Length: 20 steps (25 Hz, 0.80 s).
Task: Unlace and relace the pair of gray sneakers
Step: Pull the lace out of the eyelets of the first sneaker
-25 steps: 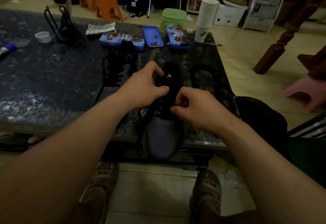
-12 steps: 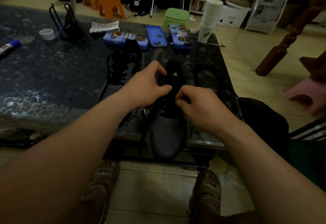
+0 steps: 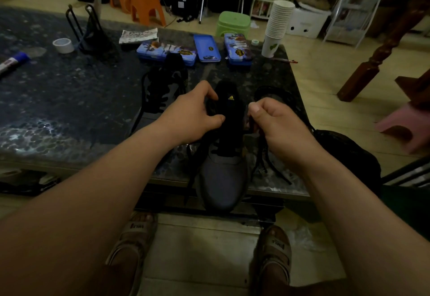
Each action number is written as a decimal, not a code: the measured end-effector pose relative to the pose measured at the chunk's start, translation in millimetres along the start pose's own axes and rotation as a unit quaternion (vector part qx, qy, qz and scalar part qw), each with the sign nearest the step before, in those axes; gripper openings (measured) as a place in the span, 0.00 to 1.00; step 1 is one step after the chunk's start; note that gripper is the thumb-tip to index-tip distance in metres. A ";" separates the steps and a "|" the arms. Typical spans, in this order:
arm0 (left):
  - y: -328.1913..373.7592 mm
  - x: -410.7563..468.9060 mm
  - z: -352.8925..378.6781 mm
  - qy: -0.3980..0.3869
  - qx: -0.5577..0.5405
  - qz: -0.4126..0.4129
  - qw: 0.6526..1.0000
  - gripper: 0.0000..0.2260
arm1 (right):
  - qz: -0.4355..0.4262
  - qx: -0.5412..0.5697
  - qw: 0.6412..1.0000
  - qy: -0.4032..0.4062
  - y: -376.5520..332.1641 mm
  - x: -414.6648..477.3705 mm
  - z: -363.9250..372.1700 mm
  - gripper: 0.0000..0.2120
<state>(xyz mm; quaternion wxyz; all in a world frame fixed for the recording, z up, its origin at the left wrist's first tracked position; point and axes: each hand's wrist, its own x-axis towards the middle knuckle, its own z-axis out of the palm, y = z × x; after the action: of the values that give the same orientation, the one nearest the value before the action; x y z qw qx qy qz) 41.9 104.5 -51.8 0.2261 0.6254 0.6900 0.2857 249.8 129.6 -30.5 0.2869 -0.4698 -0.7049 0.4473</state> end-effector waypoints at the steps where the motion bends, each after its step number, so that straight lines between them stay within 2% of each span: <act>1: 0.7 -0.4 0.0 0.000 -0.001 -0.001 1.000 0.19 | 0.007 -0.017 1.000 -0.012 0.3 0.7 -1.2 0.16; 3: 2.1 -0.7 -0.4 0.004 0.001 0.000 1.000 0.19 | 0.004 -0.186 0.981 -0.058 -0.1 3.0 -7.0 0.20; 4: 2.2 -0.8 -0.2 0.006 0.004 0.002 1.000 0.19 | -0.010 -0.293 0.952 -0.086 1.3 3.1 -9.4 0.19; 5: 3.1 -2.1 0.0 0.007 0.007 0.004 1.000 0.19 | -0.032 -0.343 0.933 -0.104 1.4 1.6 -11.4 0.17; 6: 2.9 -3.2 1.1 0.005 0.011 0.004 1.000 0.19 | -0.052 -0.324 0.939 -0.107 1.0 -0.6 -12.8 0.14; 7: 2.6 -4.7 1.9 0.001 0.016 0.004 1.000 0.20 | -0.066 -0.228 0.967 -0.091 0.4 -2.2 -15.3 0.13; 8: 1.6 -5.8 2.7 0.003 0.020 0.004 1.000 0.20 | -0.067 -0.069 0.993 -0.066 -2.9 -4.3 -18.7 0.12; 9: 2.0 -7.7 2.6 0.016 0.028 0.009 0.999 0.20 | -0.060 0.105 0.992 -0.042 -5.7 -4.7 -23.7 0.11; 10: 3.1 -9.2 2.8 0.037 0.039 0.030 0.998 0.20 | -0.047 0.240 0.969 -0.033 -8.8 -5.9 -28.5 0.10; 11: 6.5 -11.6 2.1 0.052 0.047 0.064 0.995 0.19 | -0.035 0.305 0.951 -0.036 -10.9 -7.4 -31.0 0.09; 12: 10.9 -14.7 1.7 0.045 0.056 0.098 0.993 0.18 | -0.028 0.314 0.948 -0.044 -11.3 -9.9 -30.7 0.08; 14: 21.6 -22.6 4.4 -0.019 0.104 0.142 0.984 0.18 | -0.020 0.289 0.955 -0.064 -10.8 -13.3 -25.7 0.08; 16: 27.4 -29.1 8.1 -0.045 0.135 0.147 0.979 0.10 | -0.011 0.313 0.947 -0.076 -11.6 -14.1 -25.0 0.07; 18: 37.6 -32.0 0.2 -0.002 0.037 0.136 0.990 0.08 | 0.002 0.310 0.948 -0.076 -11.6 -14.0 -26.9 0.05; 20: 58.3 -34.4 -16.9 0.058 -0.067 0.124 0.988 0.06 | -0.012 0.206 0.975 -0.082 -7.0 -14.8 -23.7 0.04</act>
<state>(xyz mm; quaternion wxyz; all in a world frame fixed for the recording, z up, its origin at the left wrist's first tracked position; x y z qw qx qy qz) 77.3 71.6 -1.5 0.1899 0.6722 0.5979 0.3932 272.4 123.5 -13.6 0.3236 -0.3539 -0.6243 0.6166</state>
